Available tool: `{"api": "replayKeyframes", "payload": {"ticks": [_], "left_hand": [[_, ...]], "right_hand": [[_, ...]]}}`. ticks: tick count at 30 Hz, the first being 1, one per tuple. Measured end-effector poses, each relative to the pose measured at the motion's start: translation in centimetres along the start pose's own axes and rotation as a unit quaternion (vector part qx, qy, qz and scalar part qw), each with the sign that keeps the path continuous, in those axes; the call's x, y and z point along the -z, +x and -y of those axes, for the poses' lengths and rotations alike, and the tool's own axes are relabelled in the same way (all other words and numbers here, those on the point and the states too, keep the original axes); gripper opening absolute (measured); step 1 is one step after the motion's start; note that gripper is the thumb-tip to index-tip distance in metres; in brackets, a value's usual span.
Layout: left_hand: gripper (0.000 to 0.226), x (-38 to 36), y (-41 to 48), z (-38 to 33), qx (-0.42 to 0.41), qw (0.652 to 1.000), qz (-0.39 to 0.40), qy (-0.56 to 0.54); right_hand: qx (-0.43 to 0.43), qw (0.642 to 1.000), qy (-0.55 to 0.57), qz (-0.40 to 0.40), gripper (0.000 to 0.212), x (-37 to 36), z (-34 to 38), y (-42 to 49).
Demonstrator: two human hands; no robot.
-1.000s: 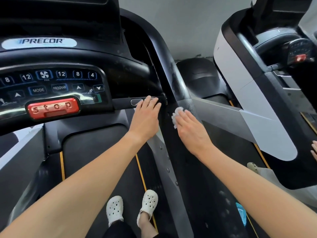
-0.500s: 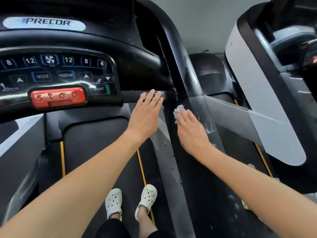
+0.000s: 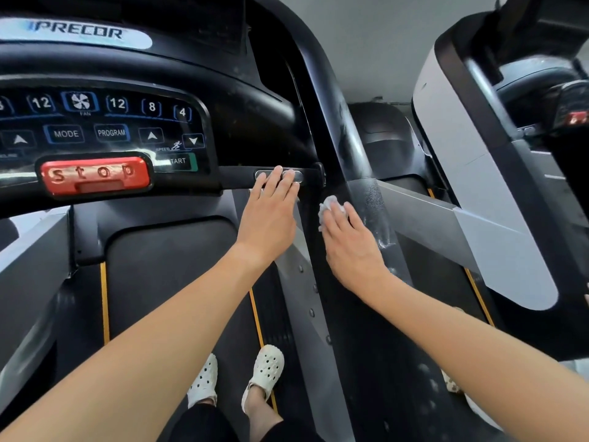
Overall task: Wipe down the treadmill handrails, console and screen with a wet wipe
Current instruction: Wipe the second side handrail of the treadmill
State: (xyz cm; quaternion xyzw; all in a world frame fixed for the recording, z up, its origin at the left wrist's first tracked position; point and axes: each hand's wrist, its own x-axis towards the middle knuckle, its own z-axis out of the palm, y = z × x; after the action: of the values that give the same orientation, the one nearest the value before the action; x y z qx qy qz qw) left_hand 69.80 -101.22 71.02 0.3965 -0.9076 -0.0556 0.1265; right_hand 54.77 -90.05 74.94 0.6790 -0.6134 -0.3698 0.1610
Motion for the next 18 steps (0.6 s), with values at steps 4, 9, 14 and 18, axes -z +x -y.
{"api": "replayKeyframes", "payload": {"ticks": [4, 9, 14, 18], "left_hand": [[0.064, 0.0, 0.0, -0.4, 0.012, 1.0, 0.003, -0.001], [0.068, -0.3, -0.1, -0.4, 0.007, 1.0, 0.01, 0.004], [0.069, -0.5, -0.1, -0.5, 0.008, 1.0, 0.013, 0.008], [0.07, -0.6, -0.1, -0.9, 0.02, 1.0, 0.019, 0.004]], "right_hand": [[-0.022, 0.998, 0.051, 0.008, 0.078, 0.7, -0.3, 0.5], [0.03, 0.995, 0.064, 0.065, 0.088, -0.9, 2.7, -0.6], [0.039, 0.997, 0.054, 0.031, 0.077, 0.3, 0.3, -0.3], [-0.008, 0.998, 0.068, 0.019, 0.078, 1.1, -0.9, 0.5]]}}
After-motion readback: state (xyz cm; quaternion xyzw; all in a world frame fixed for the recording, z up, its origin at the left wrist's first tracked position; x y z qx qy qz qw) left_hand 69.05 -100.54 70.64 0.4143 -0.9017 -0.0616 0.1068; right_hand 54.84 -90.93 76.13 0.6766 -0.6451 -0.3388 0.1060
